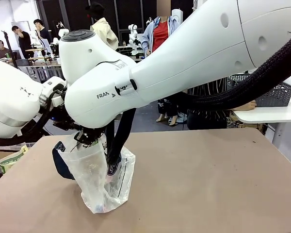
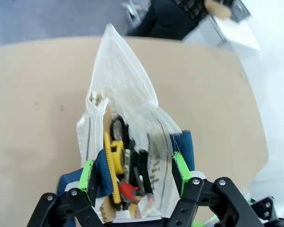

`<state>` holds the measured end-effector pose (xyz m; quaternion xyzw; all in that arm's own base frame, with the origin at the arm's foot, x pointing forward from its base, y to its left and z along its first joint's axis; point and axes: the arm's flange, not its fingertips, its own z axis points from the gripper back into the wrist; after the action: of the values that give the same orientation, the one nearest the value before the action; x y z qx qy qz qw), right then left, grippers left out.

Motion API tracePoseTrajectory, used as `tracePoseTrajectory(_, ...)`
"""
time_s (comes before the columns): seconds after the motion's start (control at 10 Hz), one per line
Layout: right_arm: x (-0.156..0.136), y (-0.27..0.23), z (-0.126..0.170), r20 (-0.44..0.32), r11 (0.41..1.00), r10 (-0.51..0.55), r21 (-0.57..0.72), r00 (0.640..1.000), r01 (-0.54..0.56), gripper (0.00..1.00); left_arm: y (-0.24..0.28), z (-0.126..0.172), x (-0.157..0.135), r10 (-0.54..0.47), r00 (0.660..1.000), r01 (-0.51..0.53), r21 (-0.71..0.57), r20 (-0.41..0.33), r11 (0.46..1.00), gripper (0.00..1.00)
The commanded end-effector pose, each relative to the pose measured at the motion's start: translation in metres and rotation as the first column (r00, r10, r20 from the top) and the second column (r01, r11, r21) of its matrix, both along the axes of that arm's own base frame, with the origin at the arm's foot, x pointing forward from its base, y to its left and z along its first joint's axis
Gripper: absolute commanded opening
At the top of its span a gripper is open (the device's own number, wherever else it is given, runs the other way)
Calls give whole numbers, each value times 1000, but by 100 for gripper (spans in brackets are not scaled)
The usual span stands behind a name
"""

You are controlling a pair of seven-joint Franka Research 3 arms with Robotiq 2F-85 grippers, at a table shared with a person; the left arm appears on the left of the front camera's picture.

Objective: Transfer purchased items from the store into the shopping bag.
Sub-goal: Move the Reusable shopping bag to the right side of the table.

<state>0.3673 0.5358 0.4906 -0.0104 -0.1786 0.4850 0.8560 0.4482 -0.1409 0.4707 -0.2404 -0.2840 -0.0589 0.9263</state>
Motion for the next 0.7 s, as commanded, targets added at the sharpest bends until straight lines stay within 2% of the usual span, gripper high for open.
tracePoseTrajectory(0.0, 3, 7, -4, 3, 1000, -28, -8, 1000, 28, 0, 10, -4, 0, -115, 993, 115, -63, -1, 991, 81)
tracePoseTrajectory(0.6, 1, 10, -5, 8, 999, -31, -16, 999, 31, 0, 23, -7, 11, -210, 978, 208, -130, -3, 969, 81)
